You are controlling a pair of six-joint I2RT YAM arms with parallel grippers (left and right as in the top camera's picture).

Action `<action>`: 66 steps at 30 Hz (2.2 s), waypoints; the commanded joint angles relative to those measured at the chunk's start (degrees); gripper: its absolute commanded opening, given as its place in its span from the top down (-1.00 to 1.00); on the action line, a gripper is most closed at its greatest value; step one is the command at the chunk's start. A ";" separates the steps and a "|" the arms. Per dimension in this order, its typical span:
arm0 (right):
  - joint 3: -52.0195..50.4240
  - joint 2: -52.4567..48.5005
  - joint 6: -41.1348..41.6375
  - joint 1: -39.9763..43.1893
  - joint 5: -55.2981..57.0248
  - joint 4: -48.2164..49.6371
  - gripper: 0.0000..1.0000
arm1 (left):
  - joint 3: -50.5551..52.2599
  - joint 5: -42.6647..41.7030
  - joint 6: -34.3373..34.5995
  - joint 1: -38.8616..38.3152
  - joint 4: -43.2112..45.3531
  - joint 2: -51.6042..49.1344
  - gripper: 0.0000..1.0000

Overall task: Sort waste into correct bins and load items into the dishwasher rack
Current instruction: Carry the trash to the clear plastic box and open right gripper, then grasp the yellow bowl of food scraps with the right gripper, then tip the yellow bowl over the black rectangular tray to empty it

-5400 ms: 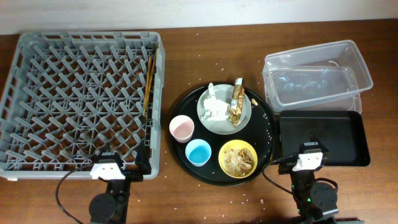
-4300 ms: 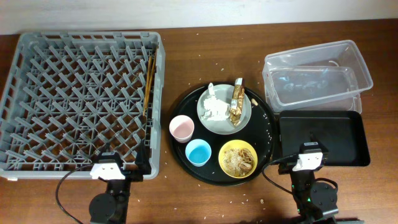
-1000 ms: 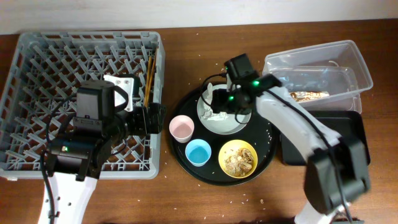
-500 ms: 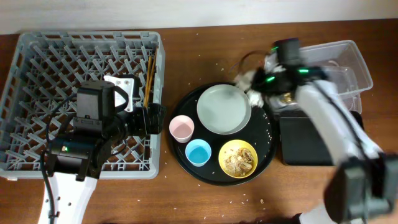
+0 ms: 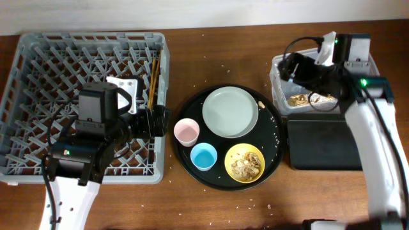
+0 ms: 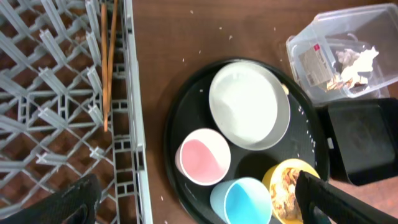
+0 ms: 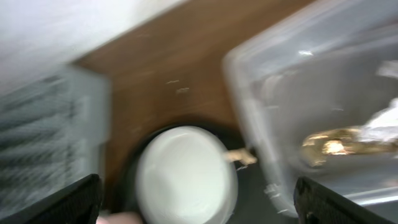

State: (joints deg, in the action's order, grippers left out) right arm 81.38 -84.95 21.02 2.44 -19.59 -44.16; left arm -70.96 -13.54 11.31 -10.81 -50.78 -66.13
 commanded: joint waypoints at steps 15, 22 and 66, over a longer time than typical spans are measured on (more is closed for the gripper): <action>-16.15 0.20 11.58 -31.78 4.85 -16.57 0.46 | -1.03 -0.66 -0.90 0.11 4.63 0.09 -0.99; -26.16 0.07 24.72 -32.94 1.68 -3.91 0.03 | -1.03 -0.66 -0.90 0.11 4.68 0.09 -0.99; -17.05 -11.82 15.19 -29.33 9.77 -11.23 0.91 | -1.03 -0.87 -0.68 0.11 3.21 0.09 -0.99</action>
State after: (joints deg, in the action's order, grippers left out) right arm 61.08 -97.23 40.18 -26.72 -9.34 -53.45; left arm -71.05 -13.56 11.31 -10.79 -47.55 -66.13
